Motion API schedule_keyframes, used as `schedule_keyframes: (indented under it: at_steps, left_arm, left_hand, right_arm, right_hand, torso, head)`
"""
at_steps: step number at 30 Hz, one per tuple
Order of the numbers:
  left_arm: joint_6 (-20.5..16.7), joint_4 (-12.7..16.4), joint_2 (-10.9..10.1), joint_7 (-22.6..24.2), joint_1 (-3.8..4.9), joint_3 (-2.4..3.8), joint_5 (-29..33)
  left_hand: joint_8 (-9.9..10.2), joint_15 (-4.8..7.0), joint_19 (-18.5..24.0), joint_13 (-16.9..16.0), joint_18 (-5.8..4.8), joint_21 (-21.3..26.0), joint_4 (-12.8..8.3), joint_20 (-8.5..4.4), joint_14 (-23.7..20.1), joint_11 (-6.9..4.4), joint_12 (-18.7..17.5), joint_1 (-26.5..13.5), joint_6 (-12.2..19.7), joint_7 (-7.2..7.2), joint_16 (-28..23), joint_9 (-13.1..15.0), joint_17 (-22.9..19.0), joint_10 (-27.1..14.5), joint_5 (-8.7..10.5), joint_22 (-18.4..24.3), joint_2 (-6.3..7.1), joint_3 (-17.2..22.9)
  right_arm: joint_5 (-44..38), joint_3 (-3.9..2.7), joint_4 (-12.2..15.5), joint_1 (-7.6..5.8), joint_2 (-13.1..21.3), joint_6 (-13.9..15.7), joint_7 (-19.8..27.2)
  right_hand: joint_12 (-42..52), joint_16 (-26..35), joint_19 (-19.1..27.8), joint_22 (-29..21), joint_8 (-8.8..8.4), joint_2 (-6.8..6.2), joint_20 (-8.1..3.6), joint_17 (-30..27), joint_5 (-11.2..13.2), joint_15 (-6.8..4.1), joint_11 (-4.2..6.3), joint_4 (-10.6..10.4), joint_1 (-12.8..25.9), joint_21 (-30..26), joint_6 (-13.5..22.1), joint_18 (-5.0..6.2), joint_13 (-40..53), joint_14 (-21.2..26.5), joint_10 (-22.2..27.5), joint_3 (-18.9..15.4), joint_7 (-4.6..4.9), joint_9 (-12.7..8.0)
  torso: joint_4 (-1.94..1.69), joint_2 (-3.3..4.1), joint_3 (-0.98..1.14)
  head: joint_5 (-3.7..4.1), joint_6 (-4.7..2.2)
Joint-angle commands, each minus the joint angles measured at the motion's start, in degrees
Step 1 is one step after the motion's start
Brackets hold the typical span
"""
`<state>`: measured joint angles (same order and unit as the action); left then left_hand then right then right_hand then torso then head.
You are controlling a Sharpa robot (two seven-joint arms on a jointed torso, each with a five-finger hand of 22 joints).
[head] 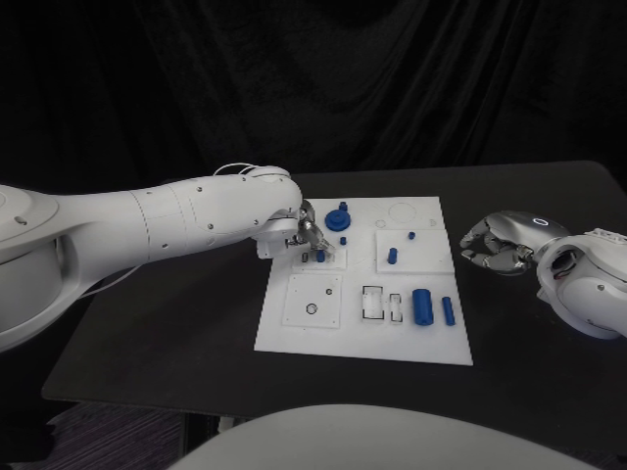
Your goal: Assemble the parts on the task board
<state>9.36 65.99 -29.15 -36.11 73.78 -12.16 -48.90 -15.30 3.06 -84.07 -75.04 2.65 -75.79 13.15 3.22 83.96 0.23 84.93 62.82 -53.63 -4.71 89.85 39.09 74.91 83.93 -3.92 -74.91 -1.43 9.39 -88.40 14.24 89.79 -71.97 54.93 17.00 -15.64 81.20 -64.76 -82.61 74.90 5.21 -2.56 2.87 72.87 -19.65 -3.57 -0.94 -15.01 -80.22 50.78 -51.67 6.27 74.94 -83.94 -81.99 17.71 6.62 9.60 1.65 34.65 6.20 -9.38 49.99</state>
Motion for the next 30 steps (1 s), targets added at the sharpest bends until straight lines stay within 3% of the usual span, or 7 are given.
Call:
schedule_keyframes:
  at_steps: [1, 12, 16, 24, 30]
  left_arm:
    - [1.1, 0.2, 0.0, 0.7, -0.11, 0.02, 0.4]
    - [-2.2, 1.2, -0.9, 1.4, -0.14, 0.02, 0.4]
    - [-3.8, 2.3, -1.5, 1.7, -0.14, 0.02, -0.6]
    - [-6.7, 6.9, -4.4, 2.5, -0.08, 0.03, -3.7]
    - [-12.3, 12.2, -8.0, 5.0, 0.54, 0.03, -7.5]
  left_hand:
    - [0.1, -0.41, -1.2, -11.8, 0.26, -0.1, 0.4, 0.33, 6.0, 0.33, 0.2, -1.1, -0.1, -0.06, 0.1, 0.4, 15.1, 2.2, 0.04, -10.2, -0.28, -0.8]
    - [-0.5, -0.32, -1.1, -12.0, 0.34, 0.3, 0.7, 0.29, 6.0, 0.21, 0.4, -2.2, -0.1, 0.12, 0.1, 2.1, 15.1, 2.3, -0.06, -10.2, -0.82, -2.1]
    - [-1.6, -0.05, -1.4, -12.3, 0.27, -0.1, -0.1, 0.09, 6.0, -0.1, 0.9, -1.6, -0.4, 0.5, 0.1, 4.3, 15.1, 2.8, -0.78, -10.4, -1.17, -2.6]
    - [-4.5, 0.79, -2.0, -12.8, 0.06, -1.1, -2.0, -0.67, 6.0, -1.07, 1.8, 0.5, -1.5, 1.59, 0.1, 8.4, 15.1, 3.5, -1.62, -10.9, -1.56, -3.0]
    - [-6.6, 1.41, -2.7, -13.5, -0.32, -3.0, -2.5, -1.25, 6.0, -1.74, 2.9, 1.4, -1.9, 2.29, 0.1, 11.1, 15.1, 4.5, -2.71, -11.6, -1.72, -3.4]
  right_arm:
    - [-0.1, -0.04, 0.0, 0.05, 0.0, -0.5, -0.8]
    - [-0.1, -0.04, 0.1, 0.05, 0.1, -0.6, -0.6]
    - [-0.1, -0.04, 0.1, 0.06, 0.2, -0.7, -0.6]
    - [-0.1, -0.04, 0.1, 0.06, 0.5, -0.7, -0.5]
    - [-0.1, -0.04, 0.1, 0.06, 0.8, 1.3, 1.0]
  right_hand:
    - [-0.2, 0.3, 0.3, 6.0, 0.04, -0.21, 0.02, -0.1, 0.3, 0.41, 0.13, 0.0, -0.3, -0.2, -0.4, 0.14, 3.4, -1.8, 0.5, 0.3, 0.04, 0.1]
    - [-0.4, 0.4, 0.4, 5.9, 0.03, -0.32, 0.04, -0.2, 0.3, 0.42, 0.12, 0.0, -0.2, -0.4, -0.4, 0.17, 3.3, -1.8, 0.6, 0.3, 0.05, 0.1]
    - [-0.4, 0.5, 0.4, 5.9, 0.03, -0.34, 0.04, -0.2, 0.3, 0.43, 0.12, 0.0, -0.2, -0.6, -0.4, 0.2, 3.2, -1.8, 0.6, 0.3, 0.06, 0.1]
    - [-0.6, 0.8, 0.5, 5.8, 0.03, -0.34, 0.04, -0.4, 0.3, 0.43, 0.12, 0.0, -0.2, -0.9, -0.4, 0.24, 3.0, -1.7, 0.8, 0.3, 0.06, 0.1]
    - [-0.6, 0.6, 0.4, 5.9, 0.08, -0.28, 0.05, -0.2, 0.2, 0.44, 0.12, -0.1, -0.2, -0.7, -0.5, 0.2, 3.0, -1.7, 0.8, 0.3, 0.03, 0.1]
  torso:
    - [0.02, -0.02, 0.0]
    - [-0.1, 0.0, -0.01]
    - [-0.06, 0.01, -0.04]
    - [-0.1, -0.04, -0.07]
    - [-0.11, -0.12, -0.1]
  head:
    - [-0.07, 0.01]
    - [-0.01, 0.01]
    - [-0.17, 0.01]
    - [-0.44, 0.01]
    - [-0.98, 0.01]
